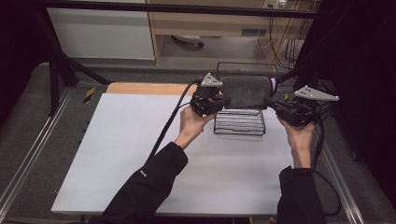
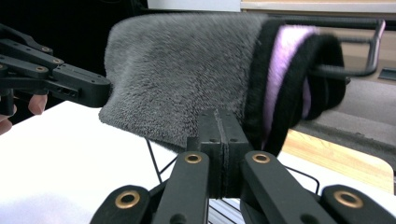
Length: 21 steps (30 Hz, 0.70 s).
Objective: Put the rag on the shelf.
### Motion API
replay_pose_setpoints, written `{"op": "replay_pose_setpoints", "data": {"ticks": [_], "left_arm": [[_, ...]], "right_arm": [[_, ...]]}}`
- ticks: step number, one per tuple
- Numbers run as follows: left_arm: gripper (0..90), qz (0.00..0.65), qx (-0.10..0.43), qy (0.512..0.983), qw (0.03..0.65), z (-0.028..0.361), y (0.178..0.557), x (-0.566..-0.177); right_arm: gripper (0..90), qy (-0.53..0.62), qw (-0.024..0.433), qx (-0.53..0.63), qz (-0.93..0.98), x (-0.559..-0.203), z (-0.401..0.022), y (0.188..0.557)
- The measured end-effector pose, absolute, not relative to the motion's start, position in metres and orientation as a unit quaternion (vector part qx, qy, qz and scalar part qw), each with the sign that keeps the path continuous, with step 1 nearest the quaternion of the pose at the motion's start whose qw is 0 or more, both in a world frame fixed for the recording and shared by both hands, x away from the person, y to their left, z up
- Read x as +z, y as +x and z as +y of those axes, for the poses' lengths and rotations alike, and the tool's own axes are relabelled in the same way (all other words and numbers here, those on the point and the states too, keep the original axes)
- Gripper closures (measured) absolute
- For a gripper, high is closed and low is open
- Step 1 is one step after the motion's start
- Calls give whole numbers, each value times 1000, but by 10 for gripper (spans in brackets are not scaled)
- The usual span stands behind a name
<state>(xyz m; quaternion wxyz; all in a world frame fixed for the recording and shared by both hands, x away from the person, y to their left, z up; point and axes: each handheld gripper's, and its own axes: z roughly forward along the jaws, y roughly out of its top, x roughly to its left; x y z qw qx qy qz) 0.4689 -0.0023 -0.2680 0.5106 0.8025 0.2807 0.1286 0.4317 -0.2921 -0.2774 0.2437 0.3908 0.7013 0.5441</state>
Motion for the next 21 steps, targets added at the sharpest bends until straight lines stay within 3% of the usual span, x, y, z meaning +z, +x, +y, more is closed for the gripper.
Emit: {"op": "replay_pose_setpoints", "data": {"ticks": [7, 14, 17, 21], "left_arm": [[894, 292, 124, 795, 516, -4, 478, -281], [889, 283, 123, 795, 522, 4, 470, -275], [849, 278, 124, 798, 520, 12, 464, -270], [756, 277, 135, 802, 512, 27, 455, -268]], "right_arm": [[900, 403, 247, 532, 703, -292, -293, 438], [865, 388, 255, 546, 697, -283, -293, 429], [771, 379, 259, 554, 695, -275, -291, 420], [573, 377, 253, 557, 696, -266, -287, 411]]}}
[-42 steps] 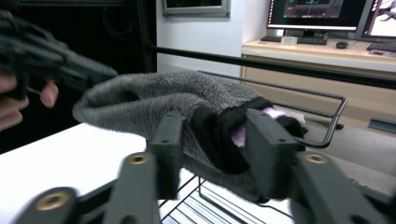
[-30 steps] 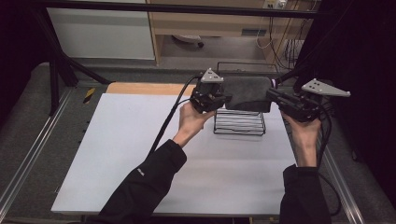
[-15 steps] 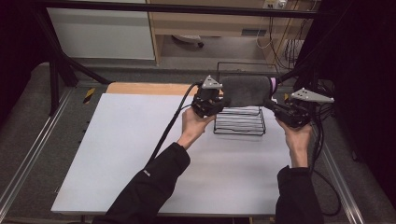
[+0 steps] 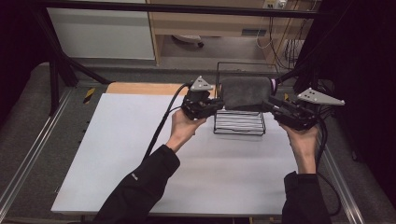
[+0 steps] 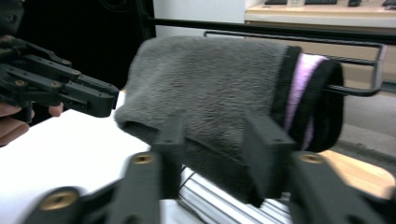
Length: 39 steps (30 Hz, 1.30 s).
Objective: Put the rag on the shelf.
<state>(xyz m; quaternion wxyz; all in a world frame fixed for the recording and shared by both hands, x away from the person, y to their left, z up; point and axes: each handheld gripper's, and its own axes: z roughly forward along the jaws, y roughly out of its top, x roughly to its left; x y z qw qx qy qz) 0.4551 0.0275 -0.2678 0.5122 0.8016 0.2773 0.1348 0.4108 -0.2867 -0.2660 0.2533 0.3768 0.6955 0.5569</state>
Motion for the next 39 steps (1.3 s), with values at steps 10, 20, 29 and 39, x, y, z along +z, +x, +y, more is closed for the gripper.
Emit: {"op": "replay_pose_setpoints", "data": {"ticks": [10, 20, 29, 39], "left_arm": [[363, 298, 146, 814, 476, 84, 434, -284], [123, 325, 172, 818, 442, 145, 406, -319], [84, 349, 164, 812, 438, 191, 383, -357], [87, 368, 153, 812, 426, 228, 363, -400]], "right_arm": [[154, 382, 222, 545, 713, -260, -264, 393], [21, 372, 206, 526, 736, -287, -238, 385], [11, 372, 176, 522, 747, -328, -227, 382], [6, 374, 122, 503, 770, -389, -219, 377]]}}
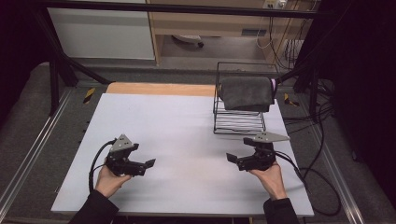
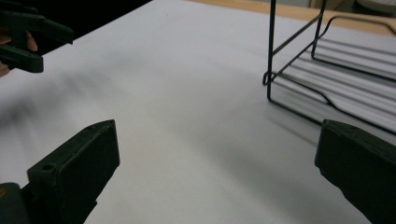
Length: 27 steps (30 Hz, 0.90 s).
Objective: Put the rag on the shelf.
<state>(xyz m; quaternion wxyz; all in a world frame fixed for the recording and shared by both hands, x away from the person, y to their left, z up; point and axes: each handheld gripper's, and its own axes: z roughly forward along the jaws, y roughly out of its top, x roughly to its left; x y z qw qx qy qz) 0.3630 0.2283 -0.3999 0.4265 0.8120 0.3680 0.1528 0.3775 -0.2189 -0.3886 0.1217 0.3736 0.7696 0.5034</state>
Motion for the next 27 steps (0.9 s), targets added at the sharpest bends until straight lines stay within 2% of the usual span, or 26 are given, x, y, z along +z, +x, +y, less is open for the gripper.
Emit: {"op": "replay_pose_setpoints", "data": {"ticks": [11, 17, 27], "left_arm": [[87, 378, 140, 812, 423, 262, 353, -426], [90, 382, 136, 807, 428, 273, 348, -436], [95, 379, 132, 816, 416, 272, 346, -444]], "right_arm": [[6, 379, 101, 489, 779, -430, -237, 371], [6, 376, 107, 469, 792, -445, -246, 361], [6, 383, 108, 473, 786, -450, -255, 357]]}}
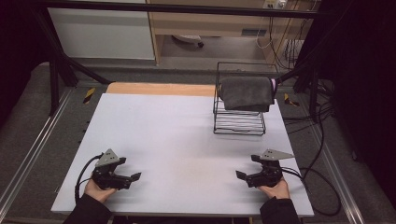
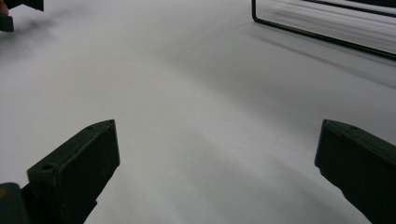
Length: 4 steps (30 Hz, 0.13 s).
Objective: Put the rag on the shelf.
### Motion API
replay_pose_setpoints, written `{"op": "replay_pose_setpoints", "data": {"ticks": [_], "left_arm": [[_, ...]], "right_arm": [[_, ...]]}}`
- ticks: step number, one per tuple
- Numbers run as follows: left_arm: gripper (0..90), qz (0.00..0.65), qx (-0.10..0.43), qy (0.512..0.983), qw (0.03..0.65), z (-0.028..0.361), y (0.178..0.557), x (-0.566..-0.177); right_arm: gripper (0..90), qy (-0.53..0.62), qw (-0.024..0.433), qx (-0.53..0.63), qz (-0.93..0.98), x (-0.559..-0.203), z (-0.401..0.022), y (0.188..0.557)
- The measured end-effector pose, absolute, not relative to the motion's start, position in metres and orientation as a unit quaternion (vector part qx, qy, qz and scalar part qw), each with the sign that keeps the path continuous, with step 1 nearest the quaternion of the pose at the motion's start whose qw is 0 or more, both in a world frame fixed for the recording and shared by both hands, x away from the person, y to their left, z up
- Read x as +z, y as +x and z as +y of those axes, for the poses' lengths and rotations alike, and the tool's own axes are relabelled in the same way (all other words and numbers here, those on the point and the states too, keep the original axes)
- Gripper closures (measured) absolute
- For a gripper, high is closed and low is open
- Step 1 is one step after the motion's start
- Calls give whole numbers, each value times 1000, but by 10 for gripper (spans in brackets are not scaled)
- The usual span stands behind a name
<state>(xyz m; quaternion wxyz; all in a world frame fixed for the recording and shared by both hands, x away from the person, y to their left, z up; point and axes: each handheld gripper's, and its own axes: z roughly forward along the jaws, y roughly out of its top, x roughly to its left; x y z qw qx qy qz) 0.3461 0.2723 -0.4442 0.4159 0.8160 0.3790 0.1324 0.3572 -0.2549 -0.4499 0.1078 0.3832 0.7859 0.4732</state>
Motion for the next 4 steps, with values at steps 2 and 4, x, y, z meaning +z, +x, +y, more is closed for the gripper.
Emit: {"op": "replay_pose_setpoints", "data": {"ticks": [2, 4], "left_arm": [[95, 379, 132, 815, 417, 272, 346, -444], [95, 379, 132, 815, 418, 273, 346, -444]], "right_arm": [[6, 384, 106, 470, 788, -450, -255, 357], [6, 383, 105, 472, 787, -451, -255, 358]]}}
